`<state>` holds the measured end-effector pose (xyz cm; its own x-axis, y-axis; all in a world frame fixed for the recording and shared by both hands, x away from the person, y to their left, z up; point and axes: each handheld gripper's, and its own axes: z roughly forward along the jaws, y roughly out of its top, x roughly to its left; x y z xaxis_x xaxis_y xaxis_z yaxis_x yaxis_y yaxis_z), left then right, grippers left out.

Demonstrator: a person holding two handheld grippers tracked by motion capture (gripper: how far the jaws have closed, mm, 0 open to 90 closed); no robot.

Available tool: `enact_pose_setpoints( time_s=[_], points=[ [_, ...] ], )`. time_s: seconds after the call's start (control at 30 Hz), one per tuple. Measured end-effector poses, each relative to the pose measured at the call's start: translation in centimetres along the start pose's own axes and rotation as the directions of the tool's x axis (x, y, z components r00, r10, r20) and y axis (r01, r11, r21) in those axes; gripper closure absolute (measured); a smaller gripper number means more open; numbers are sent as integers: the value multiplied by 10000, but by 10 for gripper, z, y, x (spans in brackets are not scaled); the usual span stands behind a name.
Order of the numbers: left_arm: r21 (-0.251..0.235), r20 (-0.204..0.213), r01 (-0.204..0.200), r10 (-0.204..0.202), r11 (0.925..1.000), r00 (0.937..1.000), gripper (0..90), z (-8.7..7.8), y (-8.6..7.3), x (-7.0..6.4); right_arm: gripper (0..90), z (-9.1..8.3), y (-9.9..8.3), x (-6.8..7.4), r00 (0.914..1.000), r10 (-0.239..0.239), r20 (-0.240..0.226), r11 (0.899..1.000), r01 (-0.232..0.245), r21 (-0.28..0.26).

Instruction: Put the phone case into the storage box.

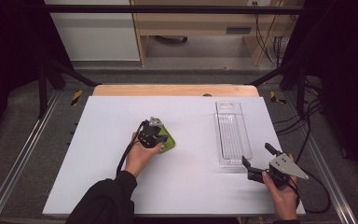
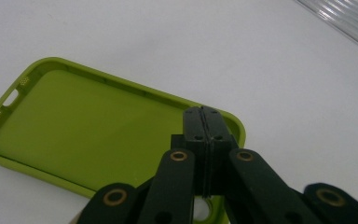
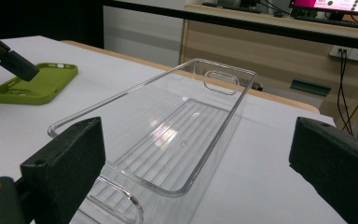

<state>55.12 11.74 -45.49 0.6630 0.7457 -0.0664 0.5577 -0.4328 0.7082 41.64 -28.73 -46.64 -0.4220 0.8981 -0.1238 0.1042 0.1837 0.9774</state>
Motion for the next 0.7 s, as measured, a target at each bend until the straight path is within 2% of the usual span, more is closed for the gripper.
enact_pose_setpoints(
  time_s=[0.5,0.7],
  points=[
    [423,77,-13,10,9991,10000,900,4,-6,-4,41,0,0,-1,10000,23,-17,10000,-23,-2],
    [661,249,-108,91,9978,9996,900,5,-12,-8,41,0,0,-1,10000,27,-47,10000,-28,-7]
  ],
)
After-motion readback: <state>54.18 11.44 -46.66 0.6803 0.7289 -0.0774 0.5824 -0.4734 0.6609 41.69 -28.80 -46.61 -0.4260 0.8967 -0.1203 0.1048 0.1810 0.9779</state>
